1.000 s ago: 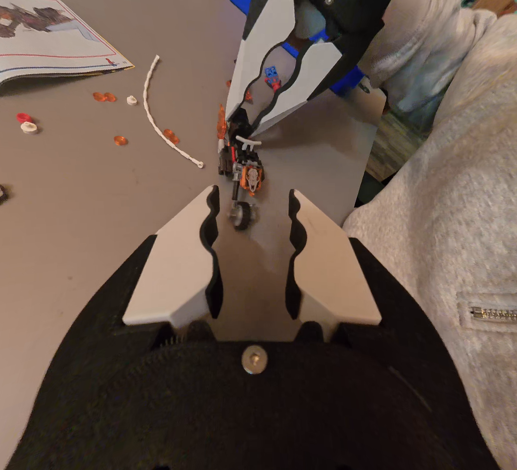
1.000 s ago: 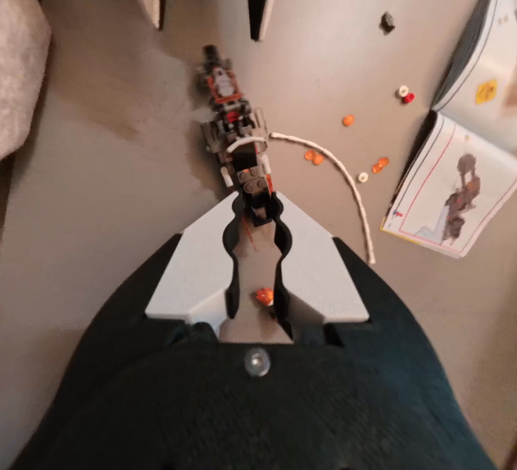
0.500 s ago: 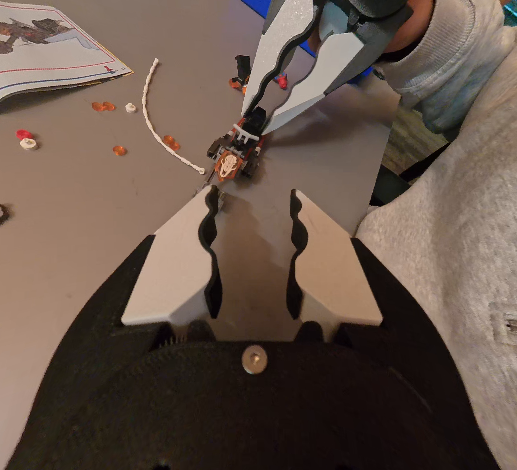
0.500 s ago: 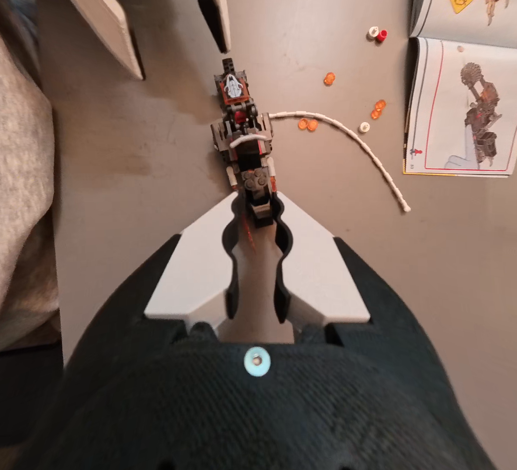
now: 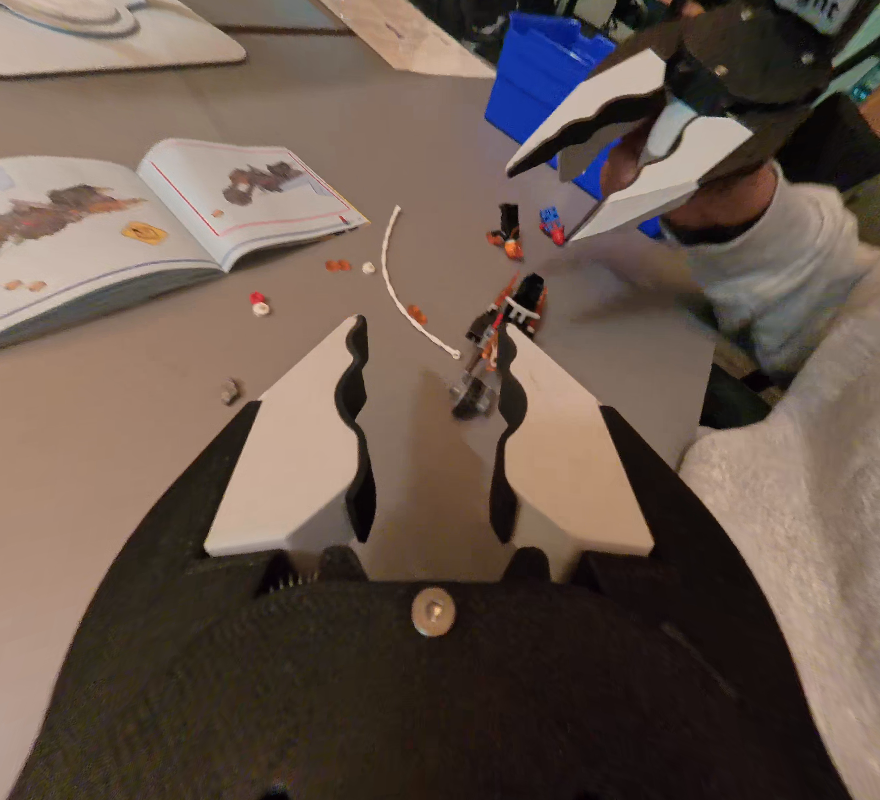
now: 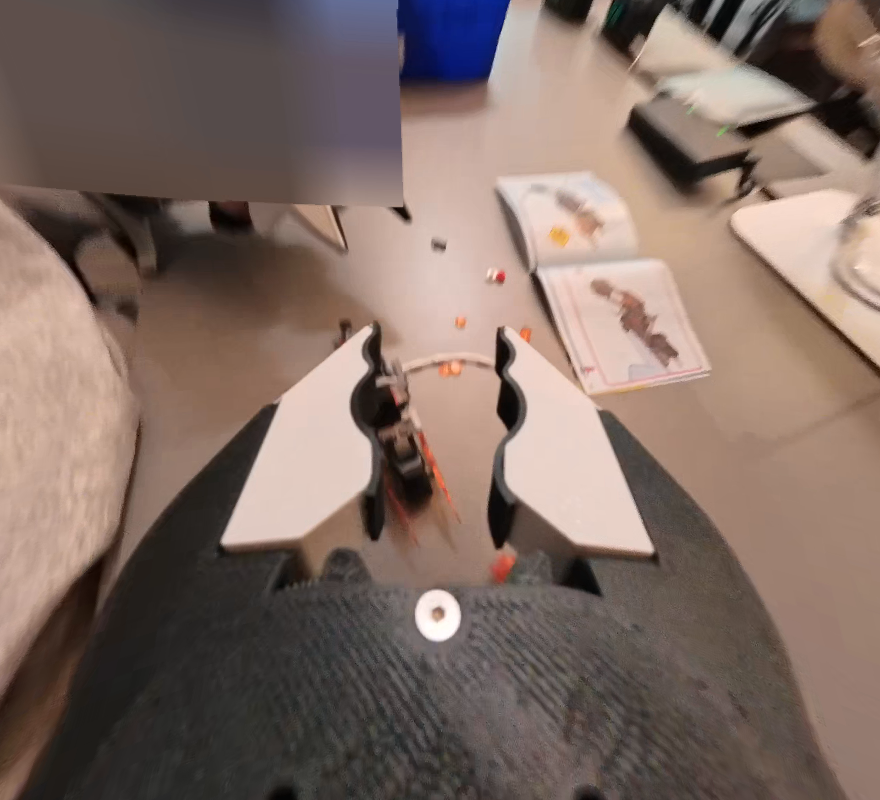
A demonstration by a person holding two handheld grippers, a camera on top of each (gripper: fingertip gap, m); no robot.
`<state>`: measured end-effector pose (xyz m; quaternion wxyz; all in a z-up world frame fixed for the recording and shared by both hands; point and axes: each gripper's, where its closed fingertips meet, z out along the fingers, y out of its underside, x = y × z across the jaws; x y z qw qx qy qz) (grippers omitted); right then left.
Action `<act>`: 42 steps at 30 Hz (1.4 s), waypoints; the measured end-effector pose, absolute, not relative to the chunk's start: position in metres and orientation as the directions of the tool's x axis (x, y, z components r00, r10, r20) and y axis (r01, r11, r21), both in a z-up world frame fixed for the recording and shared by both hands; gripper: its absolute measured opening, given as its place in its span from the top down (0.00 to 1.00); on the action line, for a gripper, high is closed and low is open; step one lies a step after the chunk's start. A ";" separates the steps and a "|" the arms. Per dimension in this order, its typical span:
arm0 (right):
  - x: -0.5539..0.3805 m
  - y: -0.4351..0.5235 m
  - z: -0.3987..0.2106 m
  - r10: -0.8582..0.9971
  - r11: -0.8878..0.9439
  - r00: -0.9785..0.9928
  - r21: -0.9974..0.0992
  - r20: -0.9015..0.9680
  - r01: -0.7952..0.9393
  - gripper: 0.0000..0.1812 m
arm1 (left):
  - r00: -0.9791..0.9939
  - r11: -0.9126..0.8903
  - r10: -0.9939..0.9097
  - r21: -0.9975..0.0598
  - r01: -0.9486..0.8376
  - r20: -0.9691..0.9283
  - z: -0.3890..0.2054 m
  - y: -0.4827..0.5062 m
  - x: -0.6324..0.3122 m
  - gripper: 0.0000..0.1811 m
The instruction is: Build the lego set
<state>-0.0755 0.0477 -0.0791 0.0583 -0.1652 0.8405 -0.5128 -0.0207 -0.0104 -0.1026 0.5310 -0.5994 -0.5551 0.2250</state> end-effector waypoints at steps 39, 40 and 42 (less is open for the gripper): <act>-0.055 0.069 -0.042 -0.205 -0.044 -0.977 -0.997 -0.050 0.061 0.80 | 0.360 0.138 0.899 -0.942 0.304 0.248 -0.095 0.007 -0.016 0.65; -0.057 0.069 -0.042 -0.200 -0.043 -0.978 -0.997 -0.055 0.065 0.80 | 0.360 0.146 0.896 -0.939 0.310 0.258 -0.096 0.007 -0.016 0.65; -0.061 0.067 -0.043 -0.188 -0.036 -0.980 -0.996 -0.069 0.077 0.79 | 0.359 0.178 0.885 -0.929 0.326 0.296 -0.097 0.005 -0.018 0.64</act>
